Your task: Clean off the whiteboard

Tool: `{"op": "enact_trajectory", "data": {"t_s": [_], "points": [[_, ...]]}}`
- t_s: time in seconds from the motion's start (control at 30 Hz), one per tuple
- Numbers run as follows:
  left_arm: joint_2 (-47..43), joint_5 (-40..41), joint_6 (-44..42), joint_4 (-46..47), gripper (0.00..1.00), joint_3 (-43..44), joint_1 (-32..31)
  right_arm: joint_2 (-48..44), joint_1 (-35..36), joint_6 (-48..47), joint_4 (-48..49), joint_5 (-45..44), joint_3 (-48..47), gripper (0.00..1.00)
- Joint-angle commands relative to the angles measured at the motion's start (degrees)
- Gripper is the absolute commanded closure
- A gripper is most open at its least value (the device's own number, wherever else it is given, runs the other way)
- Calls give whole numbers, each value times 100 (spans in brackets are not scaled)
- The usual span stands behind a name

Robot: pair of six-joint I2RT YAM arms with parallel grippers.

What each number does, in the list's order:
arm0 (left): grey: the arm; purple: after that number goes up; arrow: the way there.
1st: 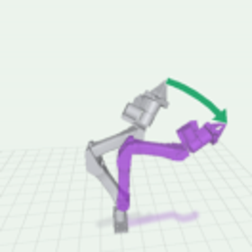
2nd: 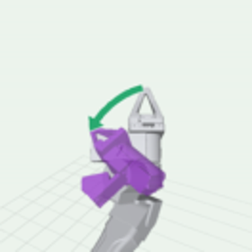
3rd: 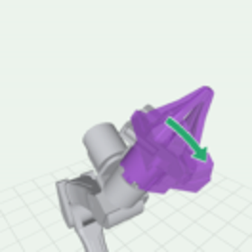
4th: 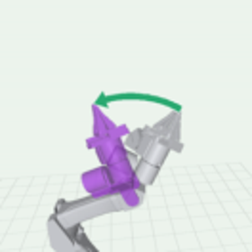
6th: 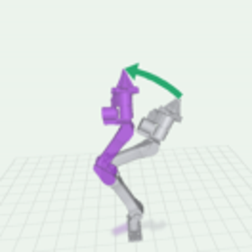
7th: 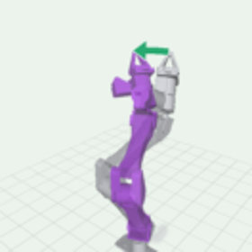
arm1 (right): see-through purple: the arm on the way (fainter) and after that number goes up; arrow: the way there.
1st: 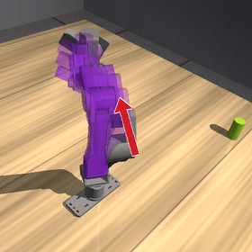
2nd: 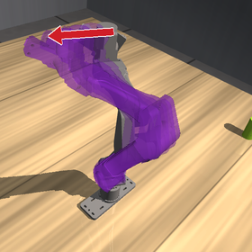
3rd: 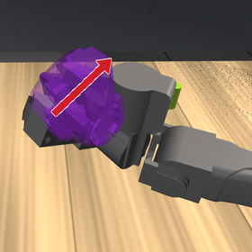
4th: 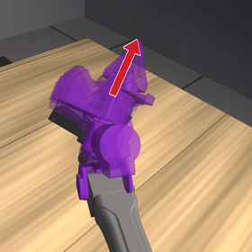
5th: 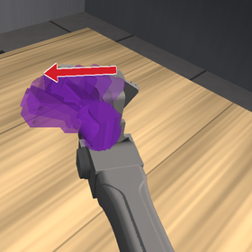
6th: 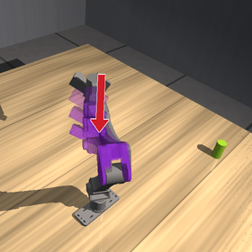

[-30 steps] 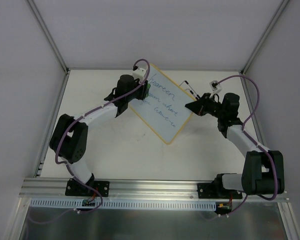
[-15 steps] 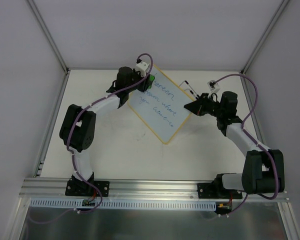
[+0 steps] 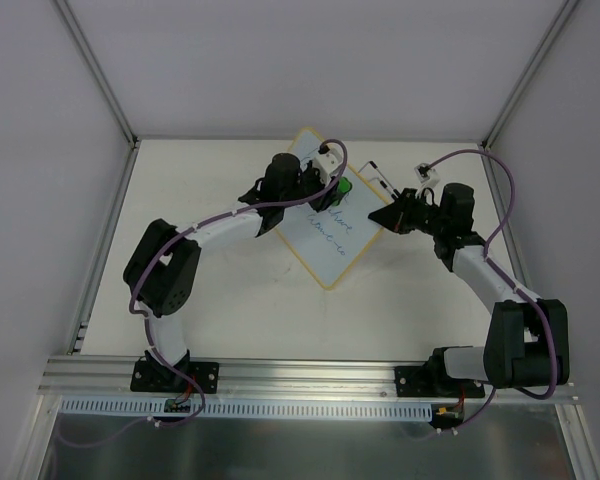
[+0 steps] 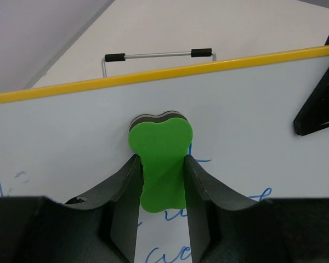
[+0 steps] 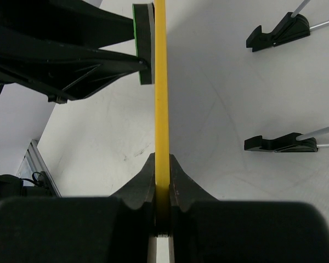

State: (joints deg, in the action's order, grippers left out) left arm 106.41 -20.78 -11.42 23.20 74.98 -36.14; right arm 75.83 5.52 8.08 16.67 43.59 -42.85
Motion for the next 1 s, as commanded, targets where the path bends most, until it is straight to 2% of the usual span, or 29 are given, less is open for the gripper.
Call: {"op": "enact_trajectory", "data": {"t_s": [0.0, 0.13, 0.37, 0.6, 0.83, 0.97], "points": [[11, -332, 61, -176, 100, -80, -218, -77, 362, -912, -23, 281, -206, 100], [11, 143, -44, -35, 100, 156, -61, -112, 397, -948, -67, 281, -180, 100], [380, 144, 44, -131, 100, 815, 756, -227, 424, -1044, -216, 290, -215, 100], [934, 47, 140, -501, 100, 1449, 1258, -323, 441, -1106, -366, 299, -233, 100], [1136, 47, 526, -554, 100, 1265, 1513, -385, 441, -1115, -427, 281, -224, 100], [1005, -251, 597, -536, 100, 1151, 1453, -359, 450, -1133, -436, 264, -215, 100]]}}
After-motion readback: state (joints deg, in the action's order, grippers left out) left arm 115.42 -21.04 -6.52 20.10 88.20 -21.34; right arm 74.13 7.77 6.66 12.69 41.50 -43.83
